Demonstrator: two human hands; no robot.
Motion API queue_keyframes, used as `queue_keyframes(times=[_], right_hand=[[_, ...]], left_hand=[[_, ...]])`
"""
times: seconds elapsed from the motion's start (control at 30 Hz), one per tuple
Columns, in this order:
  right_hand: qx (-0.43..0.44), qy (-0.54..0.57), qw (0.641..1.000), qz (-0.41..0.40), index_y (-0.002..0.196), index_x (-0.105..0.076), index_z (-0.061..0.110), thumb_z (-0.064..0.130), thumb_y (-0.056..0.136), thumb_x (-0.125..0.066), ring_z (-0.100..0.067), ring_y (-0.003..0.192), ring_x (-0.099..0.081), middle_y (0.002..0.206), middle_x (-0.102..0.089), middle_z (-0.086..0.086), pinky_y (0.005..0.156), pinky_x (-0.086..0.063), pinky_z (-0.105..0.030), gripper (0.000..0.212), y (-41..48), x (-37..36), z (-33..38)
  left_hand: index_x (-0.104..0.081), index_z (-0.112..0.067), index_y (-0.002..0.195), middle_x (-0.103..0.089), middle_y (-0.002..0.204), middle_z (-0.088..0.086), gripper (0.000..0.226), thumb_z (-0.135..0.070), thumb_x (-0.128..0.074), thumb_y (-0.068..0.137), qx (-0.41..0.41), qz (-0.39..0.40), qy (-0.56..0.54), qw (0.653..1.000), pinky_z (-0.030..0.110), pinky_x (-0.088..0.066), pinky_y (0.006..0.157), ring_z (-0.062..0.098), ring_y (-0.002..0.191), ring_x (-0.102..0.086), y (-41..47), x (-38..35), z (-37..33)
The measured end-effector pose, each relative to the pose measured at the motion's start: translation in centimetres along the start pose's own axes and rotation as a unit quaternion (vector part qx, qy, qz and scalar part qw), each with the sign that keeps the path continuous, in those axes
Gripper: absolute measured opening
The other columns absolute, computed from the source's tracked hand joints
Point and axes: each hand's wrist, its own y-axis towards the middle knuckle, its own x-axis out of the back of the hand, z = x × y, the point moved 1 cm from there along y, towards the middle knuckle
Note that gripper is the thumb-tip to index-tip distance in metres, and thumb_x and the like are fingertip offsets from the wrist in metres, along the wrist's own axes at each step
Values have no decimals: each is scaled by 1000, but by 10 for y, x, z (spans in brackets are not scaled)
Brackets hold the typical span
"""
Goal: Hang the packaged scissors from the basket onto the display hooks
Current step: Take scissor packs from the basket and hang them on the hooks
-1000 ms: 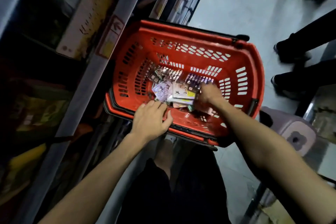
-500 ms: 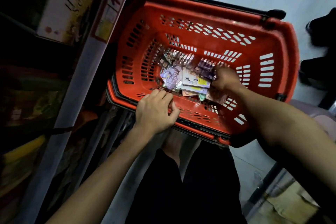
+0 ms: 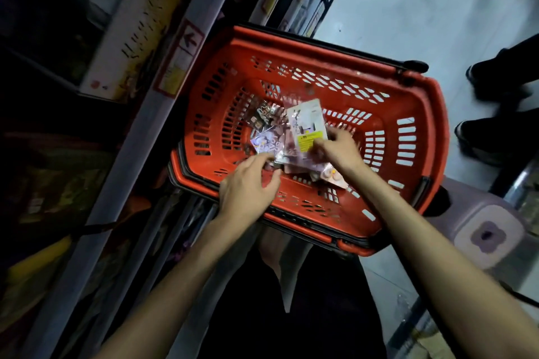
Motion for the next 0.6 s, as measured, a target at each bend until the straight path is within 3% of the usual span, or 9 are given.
queue_keyframes(times=[0.03, 0.1, 0.2, 0.27, 0.4, 0.5, 0.6], right_hand=[[-12, 72, 997, 13, 112, -70, -2, -7, 89, -55, -9, 59, -66, 83, -71, -9, 52, -53, -20, 28, -10, -2, 5], [8, 122, 992, 14, 116, -67, -3, -13, 86, -56, -17, 70, -64, 94, -71, -13, 59, -51, -22, 33, -29, -6, 12], [129, 16, 991, -26, 129, -65, 12, -3, 87, -62, -3, 88, -66, 109, -70, 5, 84, -54, -22, 45, -58, -12, 17], [199, -50, 978, -22, 131, -63, 23, 12, 89, -64, -3, 99, -65, 116, -69, 10, 90, -52, -22, 43, -77, -21, 20], [223, -126, 966, 27, 122, -67, 19, 27, 89, -60, -6, 102, -61, 116, -68, 3, 94, -50, -29, 35, -87, -31, 19], [187, -95, 977, -44, 102, -79, 20, 18, 83, -53, -4, 93, -68, 101, -77, 10, 88, -53, -27, 32, -78, -12, 19], [123, -124, 974, -144, 96, -77, 21, 14, 84, -53, -13, 87, -69, 95, -78, 6, 80, -55, -30, 27, -44, 14, 17]], left_hand=[[-61, -33, 126, -68, 106, -11, 33, -44, -66, 95, 24, 9, -82, 996, 32, -52, 82, 12, 94, -66, 7, 1, -3], [-59, -30, 127, -67, 103, -6, 38, -40, -74, 93, 71, 13, -263, 962, 28, -55, 81, 9, 86, -65, 22, 2, -13], [-57, -25, 127, -69, 109, 1, 47, -41, -79, 89, 139, 41, -456, 878, 28, -56, 83, 9, 91, -69, 41, 2, -36], [-59, -23, 133, -71, 117, 3, 52, -43, -79, 89, 150, 72, -493, 854, 30, -56, 90, 13, 101, -70, 48, -1, -50], [-70, -23, 112, -72, 100, 2, 15, -23, -73, 97, 175, 27, -519, 836, 38, -54, 86, 19, 88, -67, 55, -13, -55], [-72, -18, 107, -77, 102, 10, 11, -13, -63, 102, 216, -21, -519, 827, 38, -57, 86, 23, 88, -71, 57, -15, -41], [-74, -17, 109, -79, 93, -2, 13, -15, -64, 102, 229, -38, -515, 825, 26, -58, 75, 11, 79, -74, 59, -9, -20]])
